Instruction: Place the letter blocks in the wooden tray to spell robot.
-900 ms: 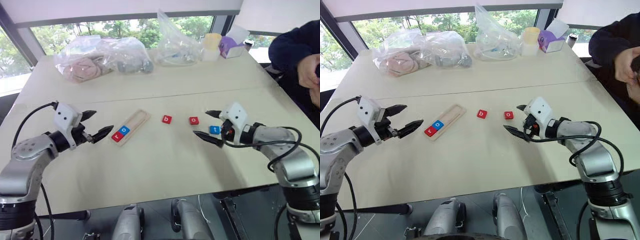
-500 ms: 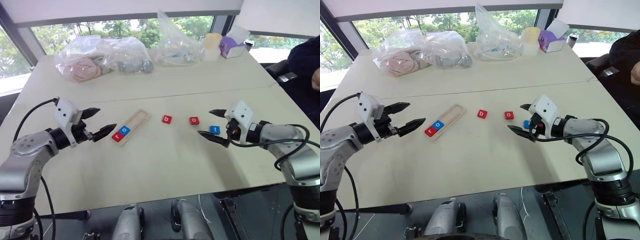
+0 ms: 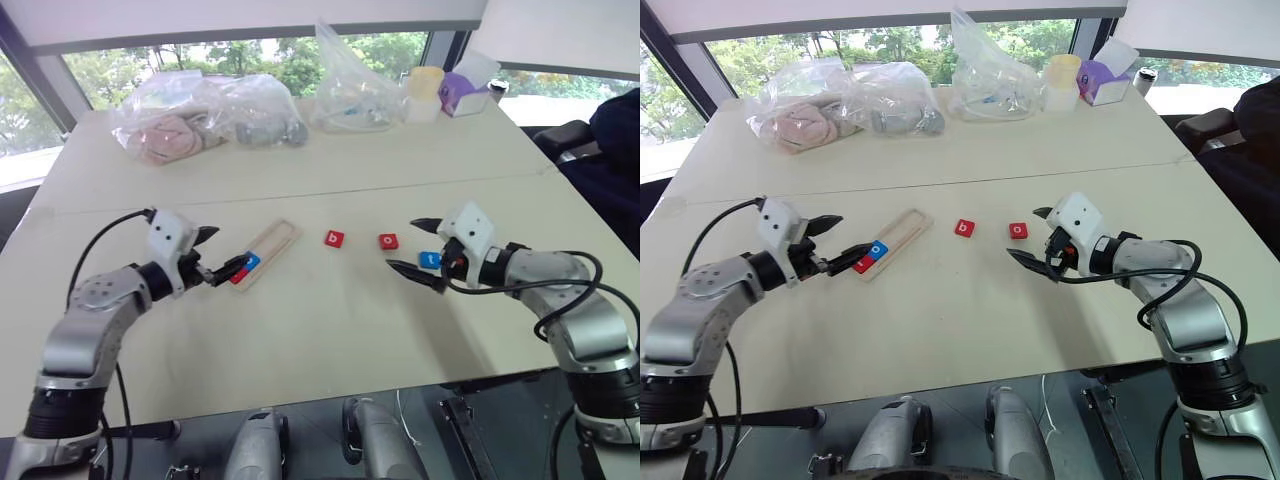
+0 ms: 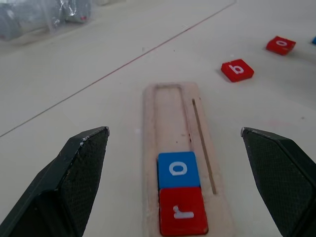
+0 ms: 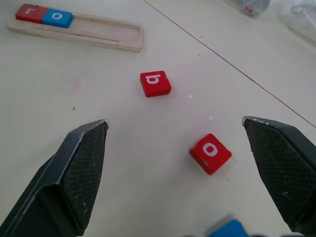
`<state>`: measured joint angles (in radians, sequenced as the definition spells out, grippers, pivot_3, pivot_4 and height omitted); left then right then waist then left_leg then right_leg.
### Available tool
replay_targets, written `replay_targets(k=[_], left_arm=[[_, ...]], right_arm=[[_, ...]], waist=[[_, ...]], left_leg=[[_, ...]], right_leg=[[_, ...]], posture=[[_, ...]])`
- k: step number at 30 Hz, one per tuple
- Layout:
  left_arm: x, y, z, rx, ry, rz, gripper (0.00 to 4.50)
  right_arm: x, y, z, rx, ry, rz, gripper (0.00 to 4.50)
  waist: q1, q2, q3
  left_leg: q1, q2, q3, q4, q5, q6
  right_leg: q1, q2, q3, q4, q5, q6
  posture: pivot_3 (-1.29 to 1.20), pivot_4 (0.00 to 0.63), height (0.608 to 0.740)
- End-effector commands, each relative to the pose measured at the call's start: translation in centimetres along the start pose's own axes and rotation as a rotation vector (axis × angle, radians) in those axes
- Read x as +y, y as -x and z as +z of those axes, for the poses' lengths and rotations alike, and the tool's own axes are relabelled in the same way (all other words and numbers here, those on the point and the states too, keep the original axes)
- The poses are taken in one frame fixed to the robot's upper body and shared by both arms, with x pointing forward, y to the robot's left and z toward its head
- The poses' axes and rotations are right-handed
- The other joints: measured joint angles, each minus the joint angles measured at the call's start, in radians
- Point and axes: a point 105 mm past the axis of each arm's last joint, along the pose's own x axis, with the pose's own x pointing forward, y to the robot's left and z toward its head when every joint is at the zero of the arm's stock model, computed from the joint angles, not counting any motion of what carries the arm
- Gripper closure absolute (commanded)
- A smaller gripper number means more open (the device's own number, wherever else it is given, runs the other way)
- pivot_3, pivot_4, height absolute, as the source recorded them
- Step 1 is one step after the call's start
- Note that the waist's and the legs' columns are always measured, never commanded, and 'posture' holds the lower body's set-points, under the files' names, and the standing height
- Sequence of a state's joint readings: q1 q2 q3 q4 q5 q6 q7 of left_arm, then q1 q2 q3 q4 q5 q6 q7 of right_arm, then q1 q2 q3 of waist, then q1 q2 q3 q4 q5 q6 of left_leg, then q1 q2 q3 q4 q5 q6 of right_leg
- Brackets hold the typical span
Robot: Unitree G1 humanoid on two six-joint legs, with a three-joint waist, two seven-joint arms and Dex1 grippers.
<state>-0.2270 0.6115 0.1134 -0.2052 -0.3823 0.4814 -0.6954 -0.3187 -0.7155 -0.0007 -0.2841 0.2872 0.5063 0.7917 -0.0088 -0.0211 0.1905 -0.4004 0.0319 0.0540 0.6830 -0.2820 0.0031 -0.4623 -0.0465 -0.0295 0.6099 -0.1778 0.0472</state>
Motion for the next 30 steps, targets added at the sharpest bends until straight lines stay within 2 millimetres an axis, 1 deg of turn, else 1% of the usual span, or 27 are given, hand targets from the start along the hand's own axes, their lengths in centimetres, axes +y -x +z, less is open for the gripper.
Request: replay_targets(k=[1, 5, 9, 18, 22, 30], left_arm=[[-0.2, -0.3, -0.4, 0.011, -0.040, 0.012, 0.00], [-0.2, -0.2, -2.3, 0.078, -0.066, 0.008, 0.00], [0.0, -0.3, -3.1, 0.089, -0.070, 0.018, 0.00], [-0.6, -0.4, -4.1, 0.107, -0.073, 0.006, 0.00], [-0.7, -0.3, -4.8, 0.127, -0.064, 0.010, 0.00], [-0.1, 0.1, -6.2, 0.160, -0.051, 0.044, 0.00]], right_arm=[[0.3, 0.1, 1.3, -0.041, 0.053, -0.017, 0.02], [0.7, -0.1, 1.1, -0.038, 0.051, -0.021, 0.02], [1.0, -0.3, 1.1, -0.040, 0.047, -0.017, 0.02], [1.2, -0.4, 1.2, -0.042, 0.048, -0.013, 0.02], [1.2, -0.5, 1.1, -0.039, 0.051, -0.014, 0.02], [1.3, -0.6, 1.1, -0.038, 0.057, -0.010, 0.02]], waist=[[0.000, 0.000, 0.000], [-0.003, 0.000, 0.000], [-0.002, 0.000, 0.000], [-0.001, 0.000, 0.000], [-0.001, 0.000, 0.000], [-0.001, 0.000, 0.000]], left_leg=[[0.000, 0.000, 0.000, 0.000, 0.000, 0.000], [0.001, 0.000, 0.000, 0.000, 0.000, 0.000], [0.001, 0.000, 0.000, 0.000, 0.000, 0.000], [0.001, 0.000, 0.000, 0.000, 0.000, 0.000], [0.001, 0.000, 0.000, 0.000, 0.000, 0.000], [0.002, 0.000, 0.000, 0.000, 0.000, 0.000]], right_leg=[[0.000, 0.000, 0.000, 0.000, 0.000, 0.000], [0.000, 0.001, 0.000, 0.000, 0.000, 0.000], [0.000, 0.001, 0.000, 0.001, 0.000, 0.000], [0.000, 0.000, 0.000, 0.000, 0.000, 0.000], [0.000, 0.000, 0.000, 0.001, 0.000, 0.000], [0.000, 0.000, 0.000, 0.001, 0.000, 0.000]], posture=[[0.00, 0.150, 0.740], [0.00, 0.150, 0.740], [0.00, 0.150, 0.740], [0.00, 0.150, 0.740], [0.00, 0.150, 0.740], [0.00, 0.150, 0.740]])
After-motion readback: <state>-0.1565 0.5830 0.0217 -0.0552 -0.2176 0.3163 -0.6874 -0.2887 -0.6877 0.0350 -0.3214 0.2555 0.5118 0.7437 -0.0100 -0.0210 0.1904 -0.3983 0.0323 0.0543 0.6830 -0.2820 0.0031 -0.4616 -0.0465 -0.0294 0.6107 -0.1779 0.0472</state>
